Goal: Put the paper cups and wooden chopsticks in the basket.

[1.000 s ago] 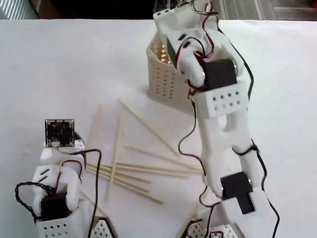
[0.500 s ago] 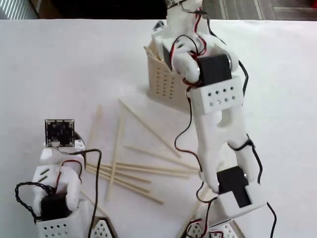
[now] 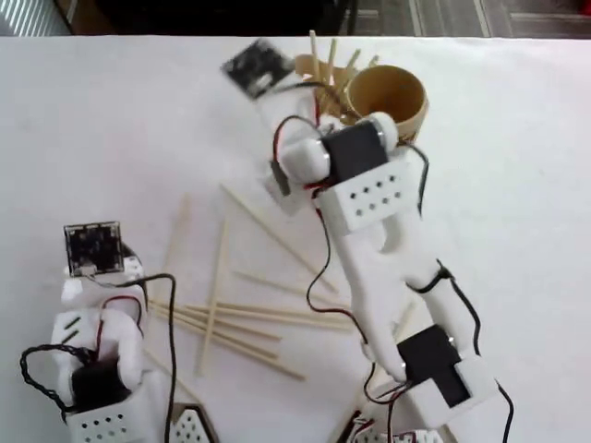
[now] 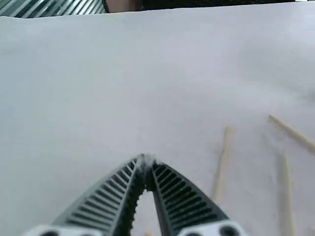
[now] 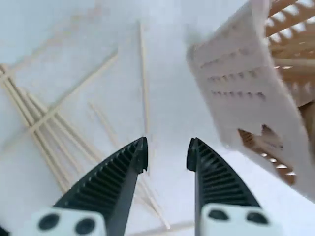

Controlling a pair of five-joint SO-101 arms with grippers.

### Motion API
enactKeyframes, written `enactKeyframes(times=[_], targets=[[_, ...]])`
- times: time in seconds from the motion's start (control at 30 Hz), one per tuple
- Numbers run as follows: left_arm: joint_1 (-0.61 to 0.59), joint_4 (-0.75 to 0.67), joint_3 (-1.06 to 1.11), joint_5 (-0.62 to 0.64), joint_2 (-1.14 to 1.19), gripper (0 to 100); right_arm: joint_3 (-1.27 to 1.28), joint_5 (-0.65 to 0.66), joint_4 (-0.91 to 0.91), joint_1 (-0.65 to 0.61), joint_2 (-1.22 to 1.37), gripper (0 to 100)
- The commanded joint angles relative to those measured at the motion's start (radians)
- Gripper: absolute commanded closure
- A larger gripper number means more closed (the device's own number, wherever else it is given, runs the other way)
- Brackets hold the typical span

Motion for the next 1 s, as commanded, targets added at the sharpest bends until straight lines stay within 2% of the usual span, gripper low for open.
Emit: enactKeyframes(times=[0.0, 0.2, 0.33, 0.53, 0.77, 0.83, 0.93, 0.97], targets=[[-0.030, -0.048, 0.002, 0.005, -0.012, 98, 0.169, 0.044, -0.018, -0.045, -0.056, 86.1], [-0.030, -0.049, 0.002, 0.005, -0.012, 98, 0.445, 0.048, -0.225, -0.051, -0.010, 77.7], [-0.030, -0.049, 0.002, 0.005, -0.012, 98, 0.562, 0.052, -0.427, -0.054, 0.053, 78.5], [-0.030, -0.048, 0.002, 0.005, -0.012, 98, 0.583, 0.054, -0.605, -0.050, 0.222, 80.7], [-0.028, -0.048, 0.002, 0.005, -0.012, 98, 0.583, 0.054, -0.680, -0.030, 0.360, 81.1], [-0.028, -0.048, 0.002, 0.005, -0.012, 98, 0.583, 0.086, -0.680, -0.021, 0.372, 85.4], [-0.027, -0.048, 0.002, 0.005, -0.012, 98, 0.589, 0.209, -0.673, -0.008, 0.371, 99.2], [-0.027, -0.048, 0.002, 0.005, -0.012, 98, 0.591, 0.232, -0.656, -0.004, 0.371, 97.8]])
